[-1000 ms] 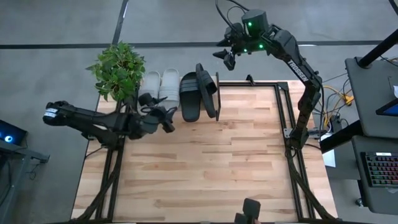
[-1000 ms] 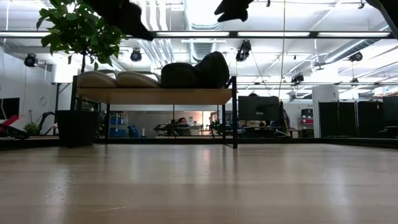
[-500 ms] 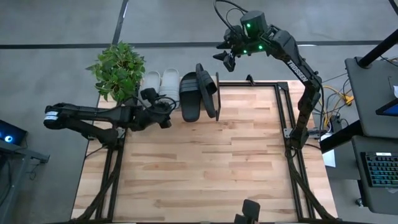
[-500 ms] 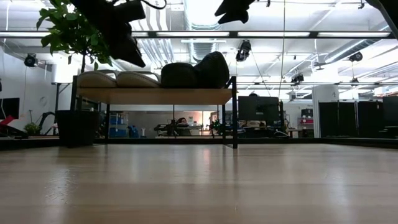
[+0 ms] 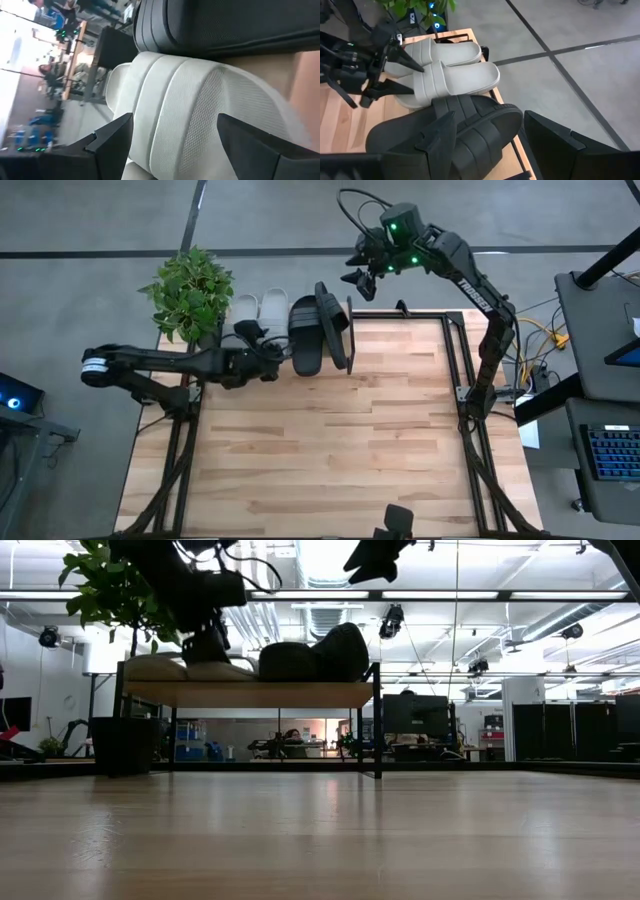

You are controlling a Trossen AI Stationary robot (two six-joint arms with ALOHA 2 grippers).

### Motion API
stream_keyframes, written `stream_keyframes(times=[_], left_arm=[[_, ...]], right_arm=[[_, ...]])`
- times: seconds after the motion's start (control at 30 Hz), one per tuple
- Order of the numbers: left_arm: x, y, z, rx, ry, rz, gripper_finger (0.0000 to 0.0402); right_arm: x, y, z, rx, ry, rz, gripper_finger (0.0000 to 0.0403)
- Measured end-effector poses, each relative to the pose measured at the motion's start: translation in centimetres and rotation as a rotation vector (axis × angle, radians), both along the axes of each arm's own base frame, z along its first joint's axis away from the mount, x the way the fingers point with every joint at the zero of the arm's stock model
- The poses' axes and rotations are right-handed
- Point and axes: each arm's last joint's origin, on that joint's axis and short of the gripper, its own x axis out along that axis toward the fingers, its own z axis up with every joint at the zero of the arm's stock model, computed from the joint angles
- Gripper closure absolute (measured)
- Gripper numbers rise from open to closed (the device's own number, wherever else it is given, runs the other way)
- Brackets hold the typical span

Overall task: Pick and place slides into the shelf
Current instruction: Adjust the right grey slipper on the shelf

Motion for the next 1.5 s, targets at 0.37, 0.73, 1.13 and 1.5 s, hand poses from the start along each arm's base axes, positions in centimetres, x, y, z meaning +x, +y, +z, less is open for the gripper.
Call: stream_keyframes(times=[0.37,0.73,1.13,1.5], left_arm=[[1.0,0.3,0.6,0.075,0.013,0.070,0.0131],[1.1,0.3,0.4,0.010,0.000,0.015,0.0266],[2.0,0.4,-0.2,0.032,0.016,0.056,0.0394],[1.5,0.5,1.5,0.061,0.028,0.083,0.0400]], right_arm=[[0.4,0.0,-0.8,0.037,0.011,0.038,0.0179],[0.4,0.0,-0.8,0.029,0.013,0.043,0.0179],[0.4,0.0,-0.8,0.030,0.013,0.043,0.0179],[0.4,0.0,-0.8,0.023,0.014,0.048,0.0179]])
